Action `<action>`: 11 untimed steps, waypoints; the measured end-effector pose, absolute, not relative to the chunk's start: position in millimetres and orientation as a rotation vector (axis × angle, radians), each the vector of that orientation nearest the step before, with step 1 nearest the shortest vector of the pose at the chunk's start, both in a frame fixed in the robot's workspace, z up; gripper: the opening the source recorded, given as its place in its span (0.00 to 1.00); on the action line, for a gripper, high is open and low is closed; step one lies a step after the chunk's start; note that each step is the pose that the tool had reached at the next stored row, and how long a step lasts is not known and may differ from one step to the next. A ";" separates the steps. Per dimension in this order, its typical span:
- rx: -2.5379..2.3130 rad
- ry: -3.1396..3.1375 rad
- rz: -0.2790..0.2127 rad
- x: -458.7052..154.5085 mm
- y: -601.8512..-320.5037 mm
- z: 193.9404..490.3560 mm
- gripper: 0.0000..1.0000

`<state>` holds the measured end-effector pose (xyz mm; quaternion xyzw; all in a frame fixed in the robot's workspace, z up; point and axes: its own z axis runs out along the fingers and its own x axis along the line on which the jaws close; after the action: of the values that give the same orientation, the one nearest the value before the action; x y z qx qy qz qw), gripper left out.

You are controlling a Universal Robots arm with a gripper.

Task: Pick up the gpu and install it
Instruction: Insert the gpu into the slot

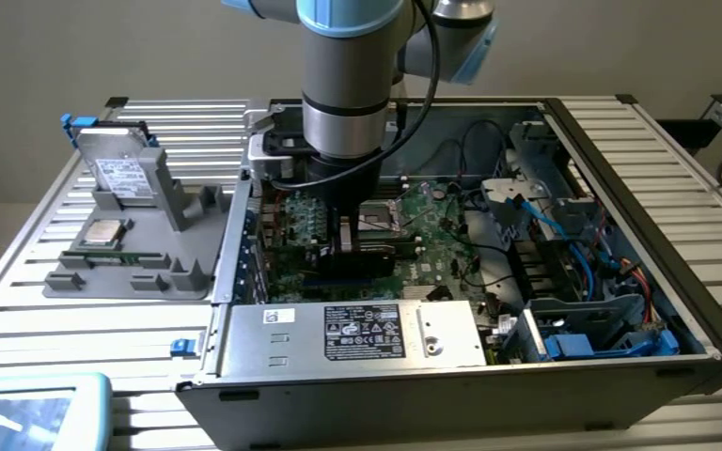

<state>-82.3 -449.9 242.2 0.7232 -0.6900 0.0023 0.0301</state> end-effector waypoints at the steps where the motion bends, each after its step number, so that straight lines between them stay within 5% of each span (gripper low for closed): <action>1: 2.229 -2.127 0.007 -82.3 -449.9 242.1 0.27; 11: 2.230 -2.127 0.007 -82.8 -449.8 241.8 0.27</action>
<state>-82.8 -449.8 241.8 0.7234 -0.6898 0.0022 0.0300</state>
